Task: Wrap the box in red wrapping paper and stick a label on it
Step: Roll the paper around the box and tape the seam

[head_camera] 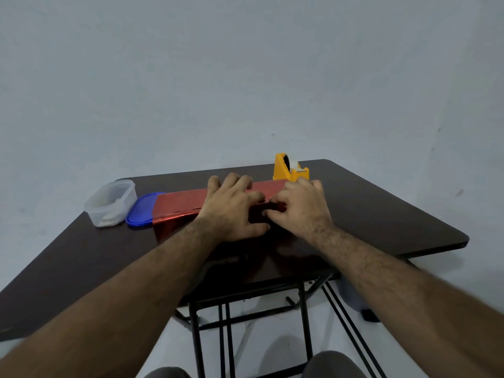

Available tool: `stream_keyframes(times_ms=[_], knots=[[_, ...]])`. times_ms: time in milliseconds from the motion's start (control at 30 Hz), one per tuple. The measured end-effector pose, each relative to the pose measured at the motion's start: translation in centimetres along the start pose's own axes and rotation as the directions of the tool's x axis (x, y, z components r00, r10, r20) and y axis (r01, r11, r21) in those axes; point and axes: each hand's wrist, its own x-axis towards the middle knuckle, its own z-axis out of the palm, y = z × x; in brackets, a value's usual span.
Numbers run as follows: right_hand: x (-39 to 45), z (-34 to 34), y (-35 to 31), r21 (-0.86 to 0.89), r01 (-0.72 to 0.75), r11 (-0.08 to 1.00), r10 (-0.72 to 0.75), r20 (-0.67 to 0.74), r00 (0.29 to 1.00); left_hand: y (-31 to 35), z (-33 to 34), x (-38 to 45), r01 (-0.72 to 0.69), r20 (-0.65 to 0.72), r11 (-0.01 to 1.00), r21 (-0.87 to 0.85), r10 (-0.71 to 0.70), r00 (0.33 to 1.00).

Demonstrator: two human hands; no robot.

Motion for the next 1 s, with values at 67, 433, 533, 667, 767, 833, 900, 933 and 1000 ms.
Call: stream_keyframes(times_ms=[67,433,533,667,767,833,900,933,1000], knots=[[0.1,-0.1,0.0,-0.020,0.005,1.000,-0.005,0.000,1.000,-0.1,-0.2,0.0,-0.002,-0.021,0.999,0.045,0.003,1.000],[1.3,-0.3,0.1,-0.186,0.134,0.973,-0.137,-0.004,0.991,-2.6,0.1,-2.1,-0.035,-0.027,0.998,0.061,0.037,0.999],[1.6,-0.3,-0.1,-0.197,0.164,0.967,-0.170,-0.015,0.985,-3.2,0.1,-2.5,0.022,-0.087,0.999,-0.032,-0.025,0.996],[1.6,0.1,-0.6,-0.116,0.196,0.974,-0.206,-0.089,0.974,-3.5,-0.3,-2.1,0.024,-0.013,0.988,-0.150,-0.026,1.000],[1.5,0.7,-0.7,-0.071,0.291,0.954,-0.296,-0.071,0.953,-4.1,0.2,-2.1,0.033,-0.004,0.974,-0.225,-0.034,0.999],[1.5,1.0,-0.5,-0.093,0.329,0.940,-0.335,-0.064,0.940,-4.8,0.5,-2.1,0.039,-0.035,0.964,-0.263,-0.050,0.998],[1.7,1.0,-0.1,-0.102,0.343,0.934,-0.351,-0.074,0.933,-5.6,0.5,-2.3,0.031,-0.061,0.962,-0.273,-0.049,0.997],[1.9,1.0,0.1,-0.102,0.356,0.929,-0.365,-0.083,0.927,-6.0,0.3,-2.4,0.028,-0.071,0.956,-0.292,-0.051,0.996],[2.5,1.0,0.8,-0.054,0.360,0.931,-0.364,-0.108,0.925,-6.7,-0.1,-2.5,0.067,-0.064,0.915,-0.399,-0.100,0.993]])
